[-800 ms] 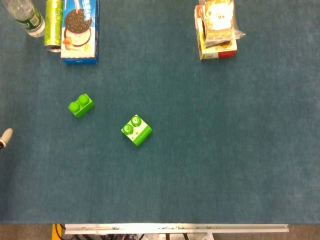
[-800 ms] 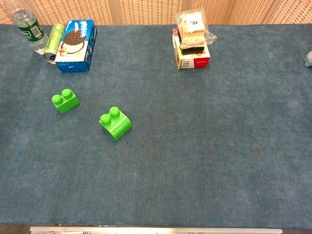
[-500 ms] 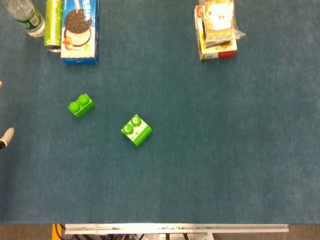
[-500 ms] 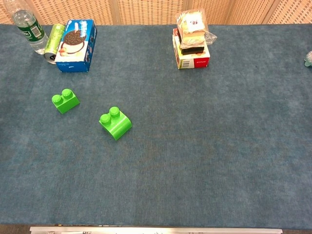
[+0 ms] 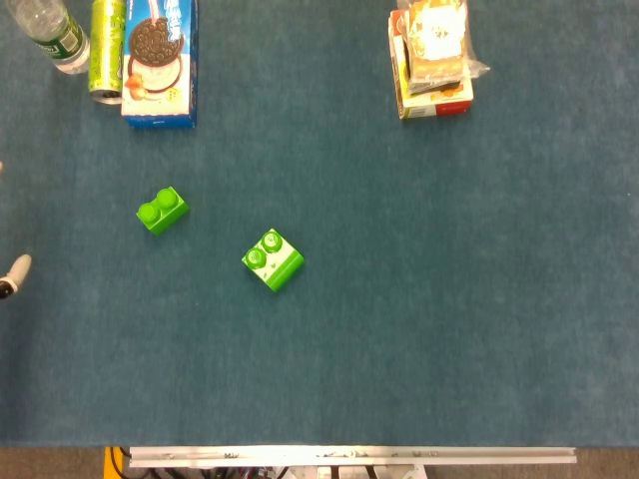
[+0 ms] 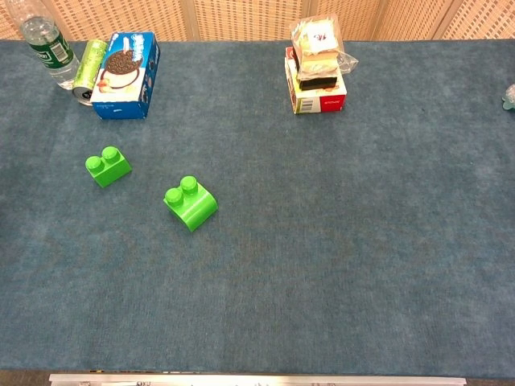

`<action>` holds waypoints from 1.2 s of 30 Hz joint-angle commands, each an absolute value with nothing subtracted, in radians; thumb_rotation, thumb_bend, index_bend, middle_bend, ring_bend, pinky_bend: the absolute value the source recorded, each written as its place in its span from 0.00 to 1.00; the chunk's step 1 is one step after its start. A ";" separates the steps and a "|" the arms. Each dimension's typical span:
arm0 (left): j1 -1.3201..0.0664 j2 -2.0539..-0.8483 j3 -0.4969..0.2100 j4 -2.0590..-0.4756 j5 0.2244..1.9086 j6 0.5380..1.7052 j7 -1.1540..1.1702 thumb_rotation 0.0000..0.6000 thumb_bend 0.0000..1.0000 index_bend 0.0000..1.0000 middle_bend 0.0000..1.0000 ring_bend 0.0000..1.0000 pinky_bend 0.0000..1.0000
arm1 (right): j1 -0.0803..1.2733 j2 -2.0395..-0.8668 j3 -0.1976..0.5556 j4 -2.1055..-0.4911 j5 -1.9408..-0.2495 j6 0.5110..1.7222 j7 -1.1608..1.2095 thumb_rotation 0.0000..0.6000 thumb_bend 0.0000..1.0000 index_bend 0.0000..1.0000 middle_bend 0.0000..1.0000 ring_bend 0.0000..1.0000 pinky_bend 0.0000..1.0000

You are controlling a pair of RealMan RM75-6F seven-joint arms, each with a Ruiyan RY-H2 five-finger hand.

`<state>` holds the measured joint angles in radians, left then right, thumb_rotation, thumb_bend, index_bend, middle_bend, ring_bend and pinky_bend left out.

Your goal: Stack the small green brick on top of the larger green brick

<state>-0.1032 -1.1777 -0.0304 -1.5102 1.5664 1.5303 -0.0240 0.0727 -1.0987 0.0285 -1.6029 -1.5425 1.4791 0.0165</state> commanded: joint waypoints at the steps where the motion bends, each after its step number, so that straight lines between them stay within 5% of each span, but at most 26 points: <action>1: -0.100 -1.191 -0.035 -1.504 1.583 1.557 -0.055 1.00 0.15 0.00 0.00 0.04 0.22 | 0.069 -1.096 0.031 -1.604 -1.545 1.489 0.026 1.00 0.25 0.22 0.24 0.12 0.32; 8: -0.103 -1.195 -0.024 -1.536 1.604 1.554 -0.003 1.00 0.07 0.00 0.00 0.02 0.17 | 0.058 -1.090 0.037 -1.602 -1.550 1.516 0.060 1.00 0.25 0.22 0.24 0.12 0.32; 15: -0.114 -1.203 -0.026 -1.615 1.612 1.542 0.079 1.00 0.00 0.00 0.00 0.00 0.01 | 0.063 -1.082 0.039 -1.599 -1.551 1.509 0.076 1.00 0.25 0.22 0.24 0.12 0.32; 36: -0.265 -1.281 -0.063 -1.698 1.585 1.327 0.269 1.00 0.00 0.00 0.00 0.00 0.00 | 0.061 -1.074 0.048 -1.599 -1.530 1.499 0.087 1.00 0.25 0.22 0.24 0.12 0.32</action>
<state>-0.2476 -1.2684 -0.0548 -1.6998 1.5949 1.3470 0.2562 0.0616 -1.0744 0.0478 -1.5987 -1.5303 1.4987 0.0866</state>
